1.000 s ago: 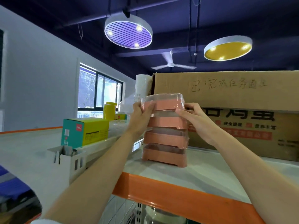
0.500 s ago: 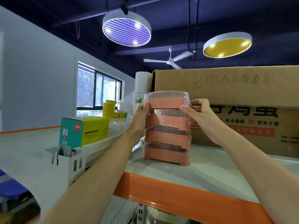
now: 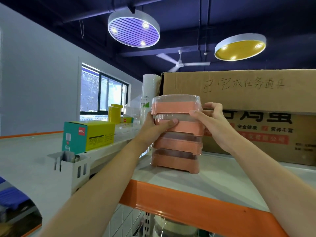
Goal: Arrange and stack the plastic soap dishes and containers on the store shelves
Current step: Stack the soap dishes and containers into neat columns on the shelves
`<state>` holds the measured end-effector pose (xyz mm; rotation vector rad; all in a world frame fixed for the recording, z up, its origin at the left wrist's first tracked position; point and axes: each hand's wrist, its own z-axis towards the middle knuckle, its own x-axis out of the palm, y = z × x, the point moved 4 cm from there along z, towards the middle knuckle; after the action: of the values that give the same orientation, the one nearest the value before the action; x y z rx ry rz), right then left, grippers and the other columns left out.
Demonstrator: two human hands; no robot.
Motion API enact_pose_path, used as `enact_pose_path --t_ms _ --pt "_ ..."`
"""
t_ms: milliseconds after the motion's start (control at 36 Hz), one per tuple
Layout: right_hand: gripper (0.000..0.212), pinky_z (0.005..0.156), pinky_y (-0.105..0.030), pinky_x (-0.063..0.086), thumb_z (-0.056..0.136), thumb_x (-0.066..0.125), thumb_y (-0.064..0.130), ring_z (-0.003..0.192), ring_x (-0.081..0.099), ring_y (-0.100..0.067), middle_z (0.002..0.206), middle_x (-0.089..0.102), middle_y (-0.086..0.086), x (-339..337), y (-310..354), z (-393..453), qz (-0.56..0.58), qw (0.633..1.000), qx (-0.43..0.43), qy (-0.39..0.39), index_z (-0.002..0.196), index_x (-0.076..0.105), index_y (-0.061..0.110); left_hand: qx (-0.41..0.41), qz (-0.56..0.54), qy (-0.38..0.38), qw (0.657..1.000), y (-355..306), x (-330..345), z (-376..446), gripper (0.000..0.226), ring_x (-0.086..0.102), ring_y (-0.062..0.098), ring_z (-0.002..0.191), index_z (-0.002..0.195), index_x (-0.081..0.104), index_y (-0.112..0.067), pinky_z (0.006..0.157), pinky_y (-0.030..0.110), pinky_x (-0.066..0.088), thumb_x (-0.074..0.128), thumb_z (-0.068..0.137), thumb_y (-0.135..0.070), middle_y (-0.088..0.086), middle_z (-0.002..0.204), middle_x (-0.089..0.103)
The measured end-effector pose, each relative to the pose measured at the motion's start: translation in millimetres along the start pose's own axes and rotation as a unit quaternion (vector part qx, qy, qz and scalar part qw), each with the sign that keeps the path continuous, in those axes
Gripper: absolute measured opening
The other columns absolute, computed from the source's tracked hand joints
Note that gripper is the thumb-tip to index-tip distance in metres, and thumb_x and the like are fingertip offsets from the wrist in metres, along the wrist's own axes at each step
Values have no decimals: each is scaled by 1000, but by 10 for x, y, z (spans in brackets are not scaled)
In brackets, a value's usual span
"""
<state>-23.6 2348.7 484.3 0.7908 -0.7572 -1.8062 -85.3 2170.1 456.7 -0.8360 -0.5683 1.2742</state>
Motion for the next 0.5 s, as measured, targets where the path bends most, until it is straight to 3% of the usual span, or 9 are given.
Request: enact_pose_path --t_ms 83,167,250,306,389,500 --pt "69 85 -35 50 82 70 35 107 55 -15 116 52 1 -32 0 15 19 1000 2 0 135 28 22 3 7 2 1000 -11 8 -22 79 58 1 99 133 38 -22 71 12 48 73 66 -46 -8 117 59" --pt "74 88 -38 51 76 69 42 108 55 -17 119 52 0 -15 7 -8 30 999 6 34 135 29 23 -8 -1 15 1000 -20 8 -12 53 56 -10 90 130 42 -24 62 5 45 50 86 -54 -16 112 58" --pt "76 80 -32 49 73 65 46 105 55 -14 118 52 1 9 5 -25 40 998 6 44 135 28 23 -23 6 20 1000 -6 5 16 65 58 6 108 138 44 -25 74 16 46 32 88 -65 -6 126 59" --pt "66 73 -27 47 82 64 41 102 55 -12 118 51 2 13 -2 -18 40 998 6 40 135 28 23 -23 9 11 1000 -20 8 14 64 57 10 111 138 45 -24 77 19 45 31 90 -64 -5 127 58" --pt "61 71 -26 46 85 63 38 103 54 -11 120 51 1 3 -9 -8 35 999 10 32 133 28 22 -13 10 -17 1000 -41 -2 12 39 50 0 95 126 39 -27 78 15 40 35 96 -52 -14 112 50" --pt "60 73 -28 47 85 65 36 102 55 -12 116 51 1 -26 -13 0 33 999 11 16 131 28 21 -11 22 -38 999 -56 -3 8 42 50 -4 87 121 37 -22 60 9 39 42 92 -53 -9 106 53"
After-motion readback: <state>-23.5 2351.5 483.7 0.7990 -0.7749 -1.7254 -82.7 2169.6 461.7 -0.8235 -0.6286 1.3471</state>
